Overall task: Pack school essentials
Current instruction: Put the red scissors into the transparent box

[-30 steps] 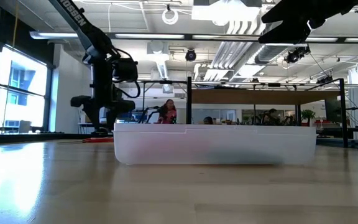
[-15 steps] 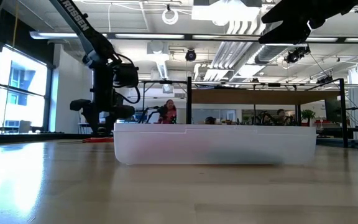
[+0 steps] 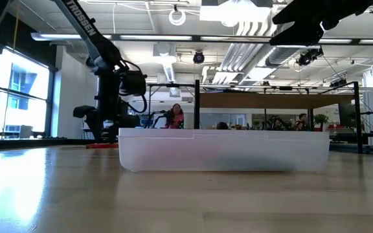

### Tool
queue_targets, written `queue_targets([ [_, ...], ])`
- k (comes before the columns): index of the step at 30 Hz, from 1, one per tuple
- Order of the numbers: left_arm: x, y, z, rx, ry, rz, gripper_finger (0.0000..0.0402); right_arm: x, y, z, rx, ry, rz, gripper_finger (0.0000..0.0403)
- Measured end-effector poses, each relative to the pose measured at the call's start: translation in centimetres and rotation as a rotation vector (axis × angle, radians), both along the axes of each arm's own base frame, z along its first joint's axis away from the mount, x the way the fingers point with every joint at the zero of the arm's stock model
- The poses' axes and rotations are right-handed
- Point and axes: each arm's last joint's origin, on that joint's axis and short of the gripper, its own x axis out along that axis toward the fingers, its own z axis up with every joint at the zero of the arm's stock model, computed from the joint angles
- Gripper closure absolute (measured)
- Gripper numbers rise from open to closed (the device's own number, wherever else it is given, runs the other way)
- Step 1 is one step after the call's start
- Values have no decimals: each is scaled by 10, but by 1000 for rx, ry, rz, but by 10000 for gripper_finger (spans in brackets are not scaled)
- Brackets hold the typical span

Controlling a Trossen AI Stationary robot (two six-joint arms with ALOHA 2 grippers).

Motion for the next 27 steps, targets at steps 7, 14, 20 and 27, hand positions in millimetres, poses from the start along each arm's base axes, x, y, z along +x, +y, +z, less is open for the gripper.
queue_targets([
  [7,1,0,-4,-10,9,-3,211,0,0,0,0,0,0,4],
  [14,5,-4,-5,-20,7,-19,229,0,0,0,0,0,0,4],
  [20,6,-4,-5,-31,3,-30,283,0,0,0,-1,0,0,4],
  [27,5,-5,-5,-39,21,-59,342,0,0,0,-1,0,0,4],
])
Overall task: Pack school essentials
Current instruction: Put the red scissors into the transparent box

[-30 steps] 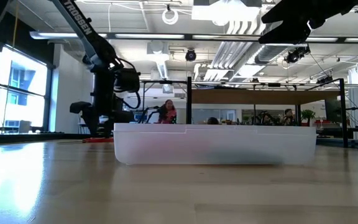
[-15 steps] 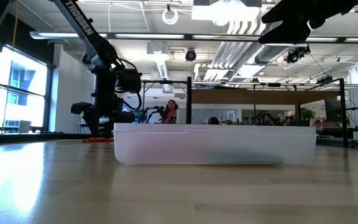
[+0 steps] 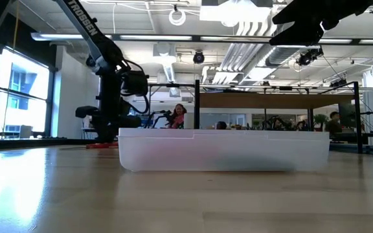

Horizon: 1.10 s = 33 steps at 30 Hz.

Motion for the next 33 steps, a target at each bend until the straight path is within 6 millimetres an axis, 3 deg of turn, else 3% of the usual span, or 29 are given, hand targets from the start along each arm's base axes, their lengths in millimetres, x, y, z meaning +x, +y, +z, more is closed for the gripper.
queue_targets([
  [14,3,-5,2,-14,19,-66,388,0,0,0,0,0,0,4],
  [33,14,-20,11,-43,-23,-178,394,0,0,0,0,0,0,4],
])
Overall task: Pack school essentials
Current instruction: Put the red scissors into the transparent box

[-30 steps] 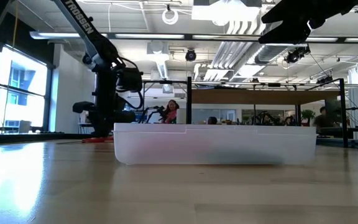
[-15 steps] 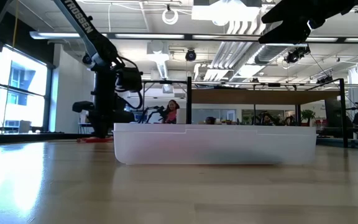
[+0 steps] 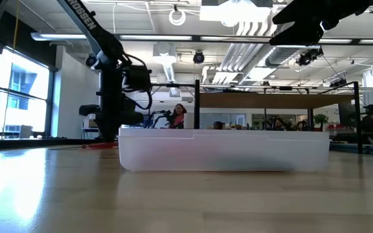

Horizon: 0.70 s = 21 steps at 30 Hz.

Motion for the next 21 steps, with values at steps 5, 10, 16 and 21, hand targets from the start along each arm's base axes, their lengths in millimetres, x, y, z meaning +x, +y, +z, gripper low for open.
queue_targets([
  [5,5,-7,11,19,-42,-29,395,0,0,0,0,0,0,4],
  [10,10,-16,21,31,-69,-64,399,0,0,0,0,0,0,4],
  [16,15,-23,30,50,-97,-93,400,0,0,0,0,0,0,4],
  [21,12,-18,31,64,-108,-72,390,0,0,0,3,0,-1,4],
])
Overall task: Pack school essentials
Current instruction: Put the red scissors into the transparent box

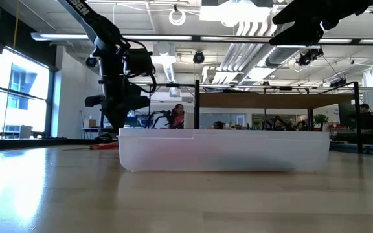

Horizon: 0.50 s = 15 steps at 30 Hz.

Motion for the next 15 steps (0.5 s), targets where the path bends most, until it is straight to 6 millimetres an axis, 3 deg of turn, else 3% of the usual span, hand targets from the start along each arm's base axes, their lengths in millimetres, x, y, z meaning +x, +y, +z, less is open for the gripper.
queue_targets([
  [6,3,6,-1,-48,-103,-30,345,0,0,0,0,0,0,4],
  [15,4,10,-10,-6,-64,41,280,0,0,0,0,0,0,4],
])
